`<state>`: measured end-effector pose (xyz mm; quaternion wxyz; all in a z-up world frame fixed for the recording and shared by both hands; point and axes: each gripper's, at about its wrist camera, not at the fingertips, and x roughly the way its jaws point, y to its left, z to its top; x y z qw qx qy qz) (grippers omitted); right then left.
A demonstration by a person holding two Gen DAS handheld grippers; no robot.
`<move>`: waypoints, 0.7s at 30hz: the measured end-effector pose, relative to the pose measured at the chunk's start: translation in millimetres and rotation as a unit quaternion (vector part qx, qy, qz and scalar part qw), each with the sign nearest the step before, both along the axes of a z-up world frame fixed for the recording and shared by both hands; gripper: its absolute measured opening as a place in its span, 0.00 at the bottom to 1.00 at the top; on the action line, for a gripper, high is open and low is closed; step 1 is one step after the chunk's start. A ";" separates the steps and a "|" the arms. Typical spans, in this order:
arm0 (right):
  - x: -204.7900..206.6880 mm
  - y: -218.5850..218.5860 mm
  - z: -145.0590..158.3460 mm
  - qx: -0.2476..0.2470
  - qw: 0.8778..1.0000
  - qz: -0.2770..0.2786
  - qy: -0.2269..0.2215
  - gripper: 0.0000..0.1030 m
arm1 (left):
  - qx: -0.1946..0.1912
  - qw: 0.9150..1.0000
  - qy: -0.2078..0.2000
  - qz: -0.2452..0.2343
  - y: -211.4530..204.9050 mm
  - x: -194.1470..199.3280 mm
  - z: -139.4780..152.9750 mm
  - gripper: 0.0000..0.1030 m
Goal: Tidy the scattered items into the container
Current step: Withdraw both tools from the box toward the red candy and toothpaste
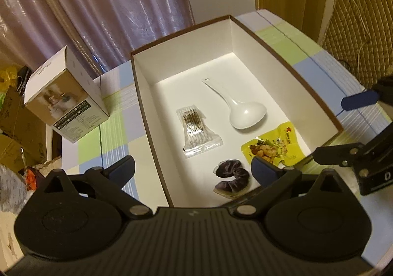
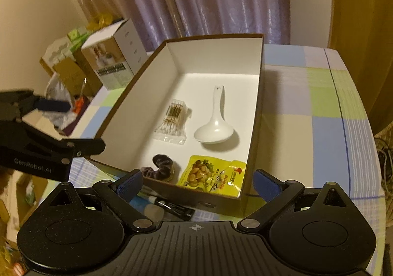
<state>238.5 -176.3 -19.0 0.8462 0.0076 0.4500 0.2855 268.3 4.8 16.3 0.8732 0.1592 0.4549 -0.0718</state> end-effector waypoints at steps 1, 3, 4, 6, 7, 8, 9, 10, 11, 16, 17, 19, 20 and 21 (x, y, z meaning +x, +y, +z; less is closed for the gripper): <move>-3.8 -3.4 1.6 0.008 1.000 -0.004 -0.002 0.98 | -0.006 1.000 -0.003 0.003 0.9 -4.3 1.7 0.97; -11.9 -11.2 3.6 0.028 1.000 -0.013 -0.003 0.98 | -0.016 1.000 -0.006 0.010 3.3 -13.2 4.0 0.97; -16.1 -15.0 4.2 0.037 0.999 -0.017 -0.002 0.98 | -0.020 1.000 -0.008 0.015 5.4 -18.8 4.7 0.97; -24.0 -21.9 6.1 0.048 0.999 -0.023 -0.005 0.98 | -0.030 0.999 -0.012 0.029 10.5 -29.9 5.2 0.97; -28.1 -25.2 7.1 0.050 0.998 -0.026 -0.007 0.98 | -0.036 0.999 -0.013 0.037 13.8 -36.4 4.9 0.97; -31.3 -28.2 8.1 0.050 0.998 -0.027 -0.011 0.98 | -0.041 0.998 -0.013 0.044 17.0 -42.2 4.1 0.97; -34.8 -31.3 9.0 0.050 0.998 -0.029 -0.014 0.98 | -0.046 0.998 -0.013 0.051 20.3 -48.4 3.4 0.97; -38.9 -34.6 9.8 0.048 0.998 -0.030 -0.018 0.98 | -0.049 0.997 -0.014 0.059 23.3 -54.7 2.0 0.97; -43.0 -38.1 10.0 0.046 0.998 -0.031 -0.021 0.98 | -0.050 0.997 -0.015 0.064 25.6 -60.7 0.3 0.97; -63.6 -53.8 -2.5 0.034 0.998 -0.045 -0.020 0.98 | -0.058 0.995 -0.007 0.080 34.8 -93.2 -16.0 0.97; -67.5 -57.0 -7.4 0.033 0.998 -0.047 -0.012 0.98 | -0.060 0.995 -0.002 0.084 36.1 -99.6 -21.1 0.97; -74.6 -62.8 -17.9 0.034 0.998 -0.052 0.008 0.98 | -0.060 0.994 0.008 0.093 37.5 -110.8 -31.9 0.96; -77.4 -64.6 -23.6 0.033 0.998 -0.054 0.019 0.98 | -0.060 0.993 0.011 0.097 37.7 -116.8 -37.3 0.96; -80.2 -66.1 -29.3 0.030 0.998 -0.056 0.029 0.98 | -0.064 0.993 0.017 0.101 37.5 -122.7 -42.9 0.96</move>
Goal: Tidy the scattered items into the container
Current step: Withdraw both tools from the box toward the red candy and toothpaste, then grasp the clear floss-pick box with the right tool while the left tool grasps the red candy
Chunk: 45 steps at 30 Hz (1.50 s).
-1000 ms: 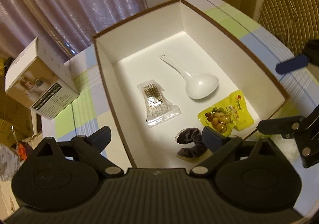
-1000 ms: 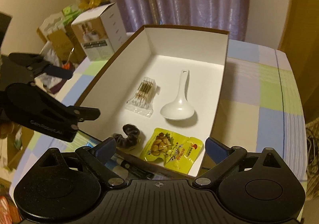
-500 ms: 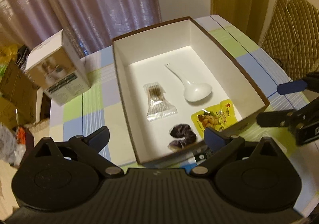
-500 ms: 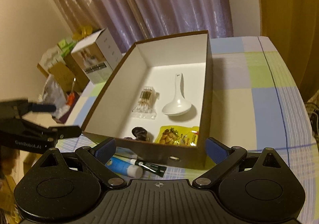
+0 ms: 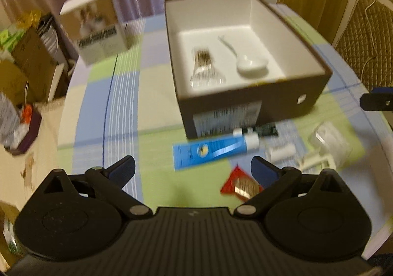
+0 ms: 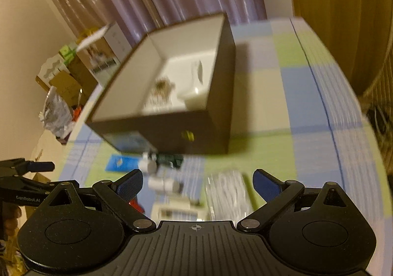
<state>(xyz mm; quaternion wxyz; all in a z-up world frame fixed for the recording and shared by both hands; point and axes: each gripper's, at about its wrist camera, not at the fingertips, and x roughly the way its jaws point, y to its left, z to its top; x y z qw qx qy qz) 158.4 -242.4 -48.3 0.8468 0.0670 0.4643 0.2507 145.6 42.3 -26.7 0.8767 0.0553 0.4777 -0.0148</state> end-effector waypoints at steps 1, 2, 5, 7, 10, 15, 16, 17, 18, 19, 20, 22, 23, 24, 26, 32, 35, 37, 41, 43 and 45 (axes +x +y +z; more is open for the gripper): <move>-2.2 -1.4 -5.0 -0.003 1.000 -0.002 0.008 0.98 | -0.008 1.000 0.008 0.002 -0.8 -5.1 -6.0 0.96; -4.8 -1.6 -9.6 -0.008 1.000 -0.002 0.015 0.98 | -0.015 1.000 0.015 0.002 -2.1 -9.5 -11.5 0.95; -11.4 -1.1 -21.0 -0.021 0.999 0.007 0.028 0.98 | -0.026 0.999 0.038 0.001 -7.9 -17.6 -26.5 0.94; -16.9 -0.8 -25.9 -0.037 0.999 0.013 0.026 0.98 | -0.028 0.998 0.049 -0.005 -13.8 -20.9 -33.5 0.94; -20.4 -2.2 -34.0 -0.055 0.998 0.014 0.030 0.98 | -0.029 0.998 0.057 -0.015 -20.6 -23.0 -40.0 0.93; -21.3 -7.9 -43.1 -0.064 0.997 0.007 0.040 0.98 | -0.022 0.997 0.066 -0.015 -23.9 -18.9 -47.0 0.93; -21.1 -9.1 -45.0 -0.065 0.997 0.005 0.042 0.98 | -0.023 0.997 0.067 -0.014 -23.6 -17.3 -48.3 0.93; -20.6 -10.4 -47.1 -0.066 0.997 0.003 0.044 0.98 | -0.023 0.997 0.067 -0.014 -23.6 -16.8 -49.4 0.93; -19.9 -11.5 -49.2 -0.067 0.997 0.000 0.046 0.98 | -0.022 0.997 0.068 -0.013 -23.6 -16.5 -50.9 0.93; -19.1 -12.6 -50.7 -0.067 0.997 -0.003 0.048 0.98 | -0.021 0.997 0.070 -0.013 -23.9 -16.0 -52.5 0.93; -18.1 -13.5 -52.1 -0.066 0.997 -0.005 0.049 0.98 | -0.021 0.997 0.073 -0.013 -24.0 -15.0 -54.2 0.93; -16.0 -13.7 -54.6 -0.067 0.997 -0.005 0.050 0.98 | -0.021 0.997 0.077 -0.013 -24.1 -14.0 -57.7 0.93; -15.0 -13.6 -55.5 -0.066 0.997 -0.004 0.049 0.98 | -0.021 0.997 0.078 -0.013 -24.5 -13.5 -58.7 0.93; -14.0 -13.5 -56.0 -0.065 0.997 -0.003 0.046 0.98 | -0.022 0.997 0.079 -0.014 -24.9 -12.8 -59.7 0.93; -10.6 -12.7 -57.2 -0.059 0.997 -0.001 0.043 0.98 | -0.022 0.996 0.080 -0.014 -25.3 -11.1 -61.1 0.93; 2.8 1.7 -63.5 -0.085 0.996 0.016 0.018 0.97 | -0.020 0.996 0.087 -0.013 -25.8 -5.6 -66.3 0.93; 10.1 8.2 -68.1 -0.096 0.995 0.028 0.013 0.87 | -0.020 0.996 0.089 -0.012 -24.4 -3.1 -68.1 0.93; 16.9 10.0 -73.7 -0.092 0.995 0.031 0.022 0.70 | -0.019 0.996 0.089 -0.011 -23.0 -1.3 -69.2 0.93; 24.0 13.9 -82.0 -0.095 0.994 0.039 0.023 0.70 | -0.022 0.996 0.090 -0.008 -19.2 1.6 -71.7 0.93; 24.8 16.4 -85.5 -0.105 0.993 0.046 0.017 0.58 | -0.023 0.996 0.090 -0.008 -18.1 2.8 -72.7 0.93; 24.6 17.0 -87.2 -0.107 0.993 0.055 0.012 0.58 | -0.024 0.996 0.089 -0.007 -17.5 4.0 -73.1 0.93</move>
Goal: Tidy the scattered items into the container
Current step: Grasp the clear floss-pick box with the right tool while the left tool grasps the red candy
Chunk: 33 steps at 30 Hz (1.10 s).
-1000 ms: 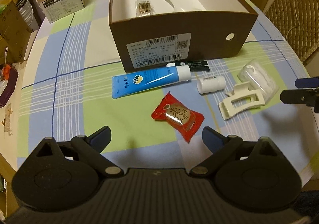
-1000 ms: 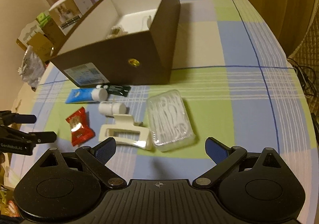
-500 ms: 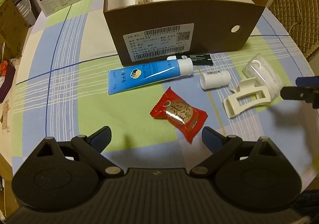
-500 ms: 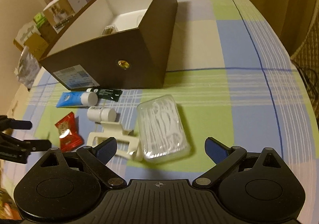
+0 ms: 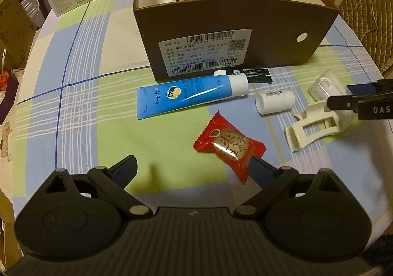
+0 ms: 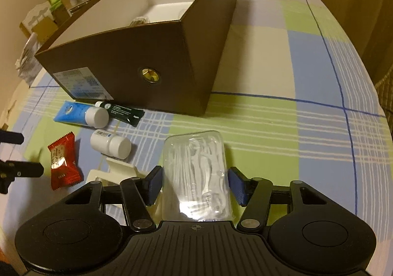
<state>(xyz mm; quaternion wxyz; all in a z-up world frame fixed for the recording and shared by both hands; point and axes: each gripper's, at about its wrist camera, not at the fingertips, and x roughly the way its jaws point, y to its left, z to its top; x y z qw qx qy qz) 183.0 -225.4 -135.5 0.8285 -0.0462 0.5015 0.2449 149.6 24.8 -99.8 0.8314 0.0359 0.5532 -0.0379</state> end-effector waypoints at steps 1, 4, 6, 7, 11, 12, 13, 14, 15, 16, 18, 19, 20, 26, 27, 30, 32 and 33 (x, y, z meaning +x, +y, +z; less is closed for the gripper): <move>-0.3 -0.7 0.3 -0.002 1.000 -0.001 -0.001 0.58 | -0.001 1.000 0.000 0.001 0.3 0.7 -0.4 0.93; -1.0 -9.2 0.3 -0.003 1.000 -0.027 0.001 0.58 | -0.004 1.000 0.003 0.000 0.6 3.3 -2.1 0.93; -2.0 -20.1 1.0 -0.001 0.999 -0.054 0.008 0.58 | -0.006 1.000 0.002 -0.004 0.0 4.2 -2.9 0.93; -3.8 -24.9 1.6 -0.003 0.998 -0.062 0.009 0.58 | -0.007 1.000 0.001 -0.005 -0.7 4.5 -2.9 0.93; -12.9 -43.5 3.3 0.002 0.997 -0.081 0.017 0.58 | -0.014 1.000 -0.001 -0.008 -3.8 7.1 -5.0 0.91; -15.6 -46.9 4.5 0.002 0.996 -0.084 0.018 0.58 | -0.016 1.000 -0.002 -0.007 -4.8 8.3 -6.2 0.89; -17.8 -49.4 5.1 0.002 0.996 -0.087 0.019 0.59 | -0.020 1.000 -0.001 -0.006 -5.8 10.0 -7.7 0.88; -19.4 -52.0 5.3 0.003 0.996 -0.090 0.021 0.59 | -0.024 1.000 0.000 -0.005 -6.8 11.5 -8.7 0.86; -20.8 -54.0 5.5 0.004 0.995 -0.093 0.022 0.59 | -0.029 1.000 0.001 -0.003 -8.2 13.4 -10.1 0.83; -22.0 -55.2 5.6 0.005 0.995 -0.095 0.024 0.59 | -0.034 0.999 0.002 -0.001 -9.8 15.5 -11.4 0.81; -24.3 -56.1 3.3 0.003 0.995 -0.099 0.027 0.59 | -0.040 0.999 0.001 0.002 -13.7 19.4 -14.5 0.75; -25.5 -56.1 3.5 0.004 0.995 -0.099 0.025 0.59 | -0.043 0.999 0.001 0.002 -16.5 21.5 -16.8 0.74; -26.1 -55.8 3.9 0.003 0.995 -0.099 0.025 0.59 | -0.043 0.999 0.000 -0.001 -19.6 23.2 -19.3 0.68; -28.3 -55.6 3.0 0.004 0.995 -0.098 0.024 0.59 | -0.010 0.997 -0.025 -0.070 -38.2 20.9 -30.2 0.46; -28.3 -55.5 3.0 0.003 0.995 -0.098 0.023 0.59 | -0.009 0.996 -0.028 -0.078 -38.2 18.7 -30.3 0.46; -29.4 -51.4 2.4 -0.012 0.996 -0.087 0.017 0.59 | -0.010 0.996 -0.024 -0.090 -35.4 12.8 -32.0 0.47; -30.8 -47.9 1.7 -0.023 0.997 -0.079 0.011 0.59 | -0.008 0.996 -0.023 -0.089 -34.2 8.8 -32.7 0.48; -31.3 -46.3 1.4 -0.027 0.997 -0.076 0.008 0.59 | -0.008 0.996 -0.020 -0.089 -33.6 7.3 -33.5 0.50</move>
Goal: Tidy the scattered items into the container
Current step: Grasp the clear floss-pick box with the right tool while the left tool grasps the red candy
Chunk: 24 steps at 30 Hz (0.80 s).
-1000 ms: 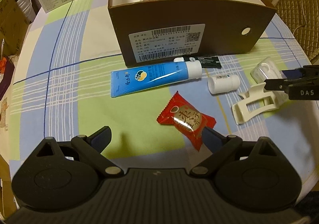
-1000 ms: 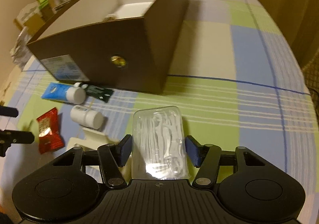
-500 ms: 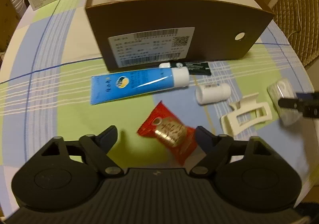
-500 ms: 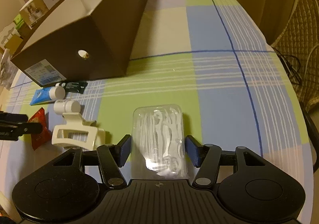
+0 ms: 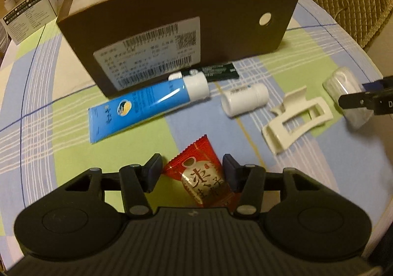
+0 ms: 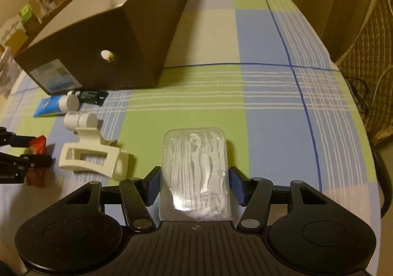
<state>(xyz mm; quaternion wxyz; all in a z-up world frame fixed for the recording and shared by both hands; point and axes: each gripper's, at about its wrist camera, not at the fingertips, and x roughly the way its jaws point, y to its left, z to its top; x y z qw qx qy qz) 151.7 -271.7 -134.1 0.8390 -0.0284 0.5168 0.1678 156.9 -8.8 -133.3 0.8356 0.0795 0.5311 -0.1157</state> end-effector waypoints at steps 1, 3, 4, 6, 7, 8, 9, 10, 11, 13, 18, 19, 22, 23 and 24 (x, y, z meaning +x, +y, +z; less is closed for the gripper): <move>-0.5 1.6 -0.5 -0.004 1.000 0.004 -0.002 0.59 | 0.002 1.000 0.003 0.001 -0.3 -1.3 -1.2 0.50; -1.6 4.1 -1.3 -0.013 1.000 0.011 -0.007 0.59 | 0.002 1.000 0.003 0.005 0.1 -4.5 -1.7 0.52; -2.2 5.5 -1.8 -0.017 1.000 0.014 -0.009 0.59 | 0.002 1.000 0.003 0.007 -0.4 -5.4 -1.8 0.52; -3.7 7.4 -2.5 -0.024 0.999 0.020 -0.013 0.59 | 0.003 1.000 0.001 0.012 -0.6 -6.8 -1.5 0.52; -4.2 7.7 -2.7 -0.025 0.999 0.020 -0.015 0.59 | 0.003 1.000 0.001 0.014 -0.7 -7.7 -1.3 0.52; -4.5 7.4 -2.9 -0.022 0.999 0.020 -0.015 0.62 | 0.004 1.000 0.001 0.014 -0.7 -8.7 -0.6 0.53; -4.9 7.3 -3.2 -0.019 1.000 0.021 -0.015 0.63 | 0.004 1.000 0.001 0.016 -0.2 -10.2 0.3 0.55; -5.5 7.8 -3.3 -0.020 0.999 0.021 -0.017 0.63 | 0.003 1.000 0.001 0.018 1.0 -12.2 1.9 0.57; -6.1 9.0 -3.4 -0.023 0.999 0.023 -0.018 0.64 | 0.000 1.000 0.000 0.021 2.5 -14.3 3.4 0.59; -6.8 10.9 -3.6 -0.029 0.999 0.027 -0.021 0.64 | -0.001 1.000 0.001 0.032 5.3 -18.1 5.1 0.60; -6.6 9.9 -3.5 -0.030 0.999 0.030 -0.024 0.64 | -0.026 0.997 0.015 0.069 10.9 -19.9 5.8 0.57; -7.2 9.9 -3.6 -0.031 0.999 0.032 -0.025 0.64 | -0.032 0.997 0.019 0.075 10.4 -18.6 5.2 0.55; -9.6 11.6 -4.0 -0.040 0.998 0.044 -0.030 0.64 | -0.015 0.998 0.012 0.054 -0.3 -17.8 3.2 0.42; -10.3 12.6 -4.1 -0.044 0.997 0.051 -0.031 0.64 | -0.003 0.999 0.007 0.041 -5.3 -18.7 2.6 0.36; -11.3 13.1 -4.5 -0.047 0.997 0.056 -0.033 0.63 | 0.001 1.000 0.002 0.031 -8.3 -20.3 2.7 0.31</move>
